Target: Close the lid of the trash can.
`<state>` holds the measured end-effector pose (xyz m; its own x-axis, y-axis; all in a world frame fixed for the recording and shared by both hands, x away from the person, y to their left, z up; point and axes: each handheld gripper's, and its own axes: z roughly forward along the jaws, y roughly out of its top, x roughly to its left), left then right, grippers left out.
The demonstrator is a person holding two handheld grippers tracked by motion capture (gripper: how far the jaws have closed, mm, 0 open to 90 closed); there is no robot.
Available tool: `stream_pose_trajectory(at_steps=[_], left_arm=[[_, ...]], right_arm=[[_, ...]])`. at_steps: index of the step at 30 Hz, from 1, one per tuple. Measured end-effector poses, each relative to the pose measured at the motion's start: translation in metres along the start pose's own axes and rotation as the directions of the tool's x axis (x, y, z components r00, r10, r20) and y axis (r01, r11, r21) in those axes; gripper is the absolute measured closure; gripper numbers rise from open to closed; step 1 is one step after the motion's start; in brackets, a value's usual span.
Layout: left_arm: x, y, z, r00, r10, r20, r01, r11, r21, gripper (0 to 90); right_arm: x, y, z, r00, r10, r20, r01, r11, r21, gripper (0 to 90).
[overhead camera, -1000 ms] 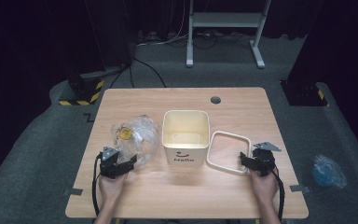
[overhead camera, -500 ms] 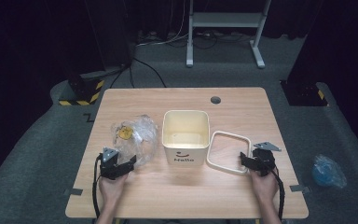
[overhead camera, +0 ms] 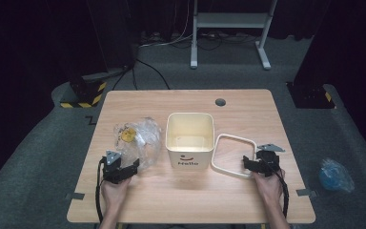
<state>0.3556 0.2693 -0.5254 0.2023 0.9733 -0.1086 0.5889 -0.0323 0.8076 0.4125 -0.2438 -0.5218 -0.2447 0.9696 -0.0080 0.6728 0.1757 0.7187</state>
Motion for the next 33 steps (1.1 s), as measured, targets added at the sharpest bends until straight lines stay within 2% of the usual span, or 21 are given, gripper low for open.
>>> stream_pose_trajectory(at_steps=[7,12,20,30,33], left_arm=[[0.000,0.001,0.001,0.9998,-0.011,-0.014,0.011,0.9999,0.012,24.0],[0.000,0.001,0.002,0.9998,-0.009,-0.019,0.009,0.9997,0.021,24.0],[-0.001,0.002,0.003,0.9997,-0.005,-0.023,0.006,0.9992,0.040,23.7],[-0.001,0.002,0.005,0.9996,0.005,-0.026,-0.003,0.9986,0.053,23.7],[-0.002,0.002,0.005,0.9997,0.004,-0.025,-0.002,0.9985,0.055,23.6]], right_arm=[[0.002,0.000,-0.002,0.9999,-0.003,-0.016,0.003,1.000,-0.021,35.3],[0.000,0.001,-0.002,0.9994,0.013,-0.031,-0.014,0.999,-0.032,39.4],[-0.004,0.010,-0.005,0.9996,0.027,-0.007,-0.027,0.998,-0.063,47.8],[-0.010,0.021,0.001,0.9994,0.034,-0.007,-0.035,0.997,-0.063,55.5],[-0.012,0.024,0.004,0.9994,0.034,-0.007,-0.034,0.999,-0.043,56.2]])
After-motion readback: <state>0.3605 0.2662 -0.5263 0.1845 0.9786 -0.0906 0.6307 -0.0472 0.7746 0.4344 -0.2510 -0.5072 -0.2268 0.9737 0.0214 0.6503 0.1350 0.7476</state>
